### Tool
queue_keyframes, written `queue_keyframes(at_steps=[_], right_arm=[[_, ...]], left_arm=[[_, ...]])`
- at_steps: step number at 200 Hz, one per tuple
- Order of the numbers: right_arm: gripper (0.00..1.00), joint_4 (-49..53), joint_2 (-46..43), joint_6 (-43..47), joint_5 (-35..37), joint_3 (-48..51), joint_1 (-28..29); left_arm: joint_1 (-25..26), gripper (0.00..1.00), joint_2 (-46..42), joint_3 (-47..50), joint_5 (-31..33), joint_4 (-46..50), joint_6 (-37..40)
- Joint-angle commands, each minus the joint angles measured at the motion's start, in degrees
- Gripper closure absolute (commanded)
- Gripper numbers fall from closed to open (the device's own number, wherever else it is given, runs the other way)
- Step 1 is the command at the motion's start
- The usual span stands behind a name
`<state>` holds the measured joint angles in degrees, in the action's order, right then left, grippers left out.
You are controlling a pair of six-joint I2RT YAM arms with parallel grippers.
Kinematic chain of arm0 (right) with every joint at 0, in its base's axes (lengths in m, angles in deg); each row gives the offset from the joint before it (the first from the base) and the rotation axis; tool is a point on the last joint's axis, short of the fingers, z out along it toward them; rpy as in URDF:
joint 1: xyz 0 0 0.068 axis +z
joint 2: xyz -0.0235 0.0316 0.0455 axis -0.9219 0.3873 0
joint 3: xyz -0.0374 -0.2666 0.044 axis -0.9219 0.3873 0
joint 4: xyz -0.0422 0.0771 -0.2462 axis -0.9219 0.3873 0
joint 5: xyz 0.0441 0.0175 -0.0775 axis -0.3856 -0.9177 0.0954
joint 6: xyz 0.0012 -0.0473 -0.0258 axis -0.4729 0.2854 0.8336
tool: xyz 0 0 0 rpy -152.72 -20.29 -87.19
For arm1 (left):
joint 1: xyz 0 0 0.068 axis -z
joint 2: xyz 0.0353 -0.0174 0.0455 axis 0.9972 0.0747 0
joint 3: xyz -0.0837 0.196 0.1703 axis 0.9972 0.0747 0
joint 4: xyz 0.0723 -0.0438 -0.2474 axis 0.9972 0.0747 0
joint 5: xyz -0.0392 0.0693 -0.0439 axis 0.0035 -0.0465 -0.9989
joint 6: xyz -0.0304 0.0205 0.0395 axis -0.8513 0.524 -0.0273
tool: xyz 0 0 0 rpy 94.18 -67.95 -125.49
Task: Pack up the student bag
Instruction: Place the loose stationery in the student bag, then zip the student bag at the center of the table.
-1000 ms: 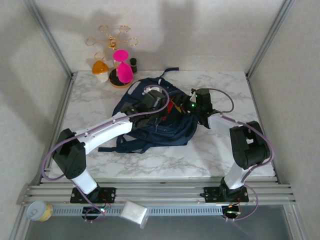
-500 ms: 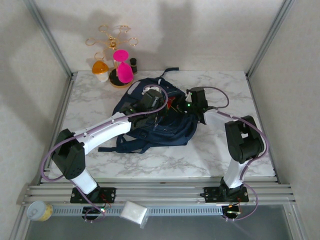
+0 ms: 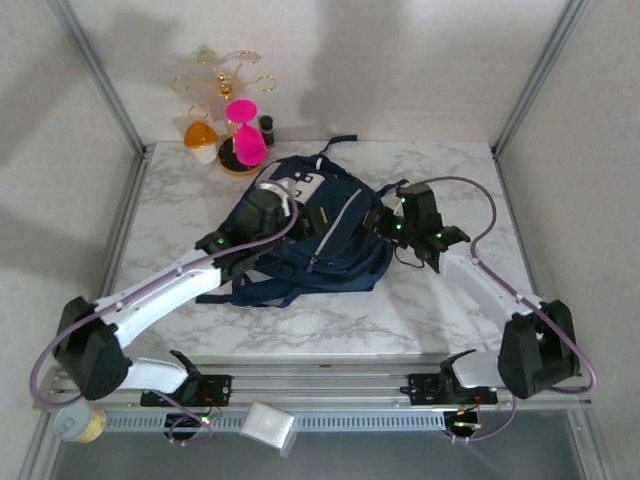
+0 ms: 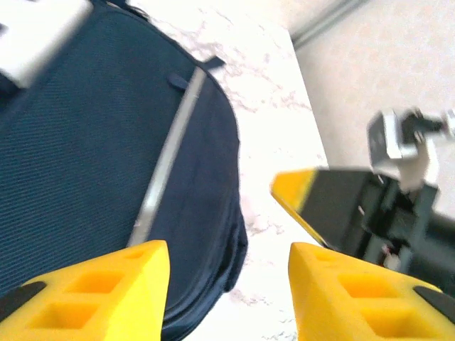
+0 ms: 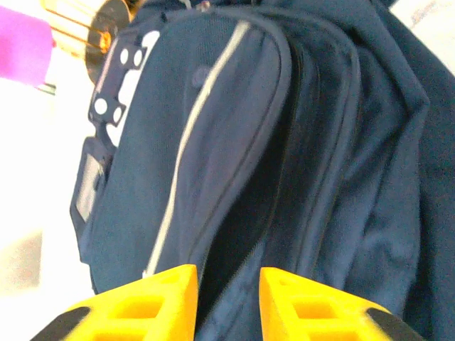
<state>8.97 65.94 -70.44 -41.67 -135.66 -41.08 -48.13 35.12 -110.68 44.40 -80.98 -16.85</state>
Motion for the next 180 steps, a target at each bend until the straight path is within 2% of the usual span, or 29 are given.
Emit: queue_keyframes(at_steps=[1, 39, 74, 113, 139, 162, 180], right_arm=[[0.63, 10.5, -2.9, -0.4, 12.9, 0.4, 8.7], [0.57, 16.5, 7.4, -6.5, 23.1, -7.7, 24.7], [0.55, 16.5, 17.6, -8.6, 26.3, -15.7, 31.8], [0.55, 14.6, 22.3, -11.2, 28.9, -17.5, 33.8], [0.56, 13.9, 24.7, -11.1, 31.4, -18.2, 33.8], [0.57, 12.8, 26.1, -11.0, 32.3, -18.6, 33.4], [0.60, 13.8, 26.9, -11.3, 33.9, -19.8, 33.1]], left_arm=[[-4.9, 0.50, -2.0, 7.2, -3.3, -3.6, -3.8], [-9.6, 0.43, -0.2, 13.6, -6.9, -10.7, -7.1], [-11.5, 0.43, 0.3, 17.8, -5.5, -17.5, -10.1], [-11.9, 0.44, 4.0, 18.3, -7.2, -20.6, -12.9], [-11.8, 0.47, 5.5, 20.4, -5.5, -26.3, -16.4], [-11.7, 0.54, 9.4, 18.3, -7.5, -27.8, -17.0], [-11.5, 0.64, 11.5, 17.5, -7.6, -29.0, -17.1]])
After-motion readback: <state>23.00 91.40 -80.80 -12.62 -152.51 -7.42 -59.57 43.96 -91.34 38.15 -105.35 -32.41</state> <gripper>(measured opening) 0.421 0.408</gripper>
